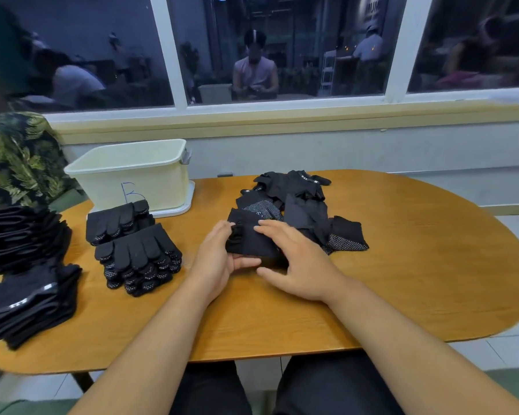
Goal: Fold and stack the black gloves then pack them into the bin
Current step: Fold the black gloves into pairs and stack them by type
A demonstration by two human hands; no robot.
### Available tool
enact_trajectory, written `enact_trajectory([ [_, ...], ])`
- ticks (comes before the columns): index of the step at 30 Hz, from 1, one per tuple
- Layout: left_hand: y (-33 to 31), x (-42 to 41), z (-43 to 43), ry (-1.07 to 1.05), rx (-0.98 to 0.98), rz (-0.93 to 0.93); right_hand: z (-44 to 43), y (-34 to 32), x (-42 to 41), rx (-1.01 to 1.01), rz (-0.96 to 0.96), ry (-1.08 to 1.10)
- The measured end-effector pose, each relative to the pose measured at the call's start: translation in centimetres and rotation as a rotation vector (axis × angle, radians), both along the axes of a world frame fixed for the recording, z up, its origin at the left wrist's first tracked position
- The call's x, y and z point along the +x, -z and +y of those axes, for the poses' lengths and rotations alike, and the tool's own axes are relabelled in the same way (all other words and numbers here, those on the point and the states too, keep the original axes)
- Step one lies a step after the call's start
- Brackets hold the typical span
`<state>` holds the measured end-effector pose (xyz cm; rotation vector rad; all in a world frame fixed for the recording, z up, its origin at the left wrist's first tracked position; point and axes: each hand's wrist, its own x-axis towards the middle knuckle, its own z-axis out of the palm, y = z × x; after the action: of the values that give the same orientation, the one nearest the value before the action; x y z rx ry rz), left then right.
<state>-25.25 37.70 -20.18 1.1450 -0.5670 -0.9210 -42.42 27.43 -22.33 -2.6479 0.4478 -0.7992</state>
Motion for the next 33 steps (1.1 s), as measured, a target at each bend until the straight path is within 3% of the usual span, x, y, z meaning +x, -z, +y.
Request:
enact_trajectory([
  [2,0.4,0.0,0.1,0.093,-0.089,-0.03,0.2,0.3,0.6,0.027,-0.039,0.013],
  [4,1.1,0.2,0.2,0.128,-0.148,-0.172,-0.1,0.3,0.8,0.178,-0.127,0.033],
  [8,2.7,0.4,0.3,0.031,-0.102,-0.769,-0.6,-0.5,0.8,0.848,-0.35,0.041],
  [10,2.8,0.1,0.2,-0.036,-0.052,-0.955,-0.8,-0.8,0.8,1.055,-0.34,0.088],
  [16,4.2,0.7,-0.6,0.046,0.267,-1.205,-0.9,-0.5,1.0,0.637,-0.184,0.436],
  [20,4.5,0.3,-1.0,0.079,0.336,-1.373,-1.5,0.5,0.2,0.314,-0.144,0.569],
  [23,4.1,0.2,-0.6,0.09,0.346,-1.351,-3.1,1.1,-1.0,0.265,-0.12,0.553],
  [26,3.7,0.1,-0.1,0.028,0.346,-1.338,-3.5,1.0,-1.5,0.167,0.027,0.554],
  [33,3.6,1.1,0.0,-0.142,0.401,-1.374,-5.1,1.2,-1.5,0.052,0.19,0.698],
])
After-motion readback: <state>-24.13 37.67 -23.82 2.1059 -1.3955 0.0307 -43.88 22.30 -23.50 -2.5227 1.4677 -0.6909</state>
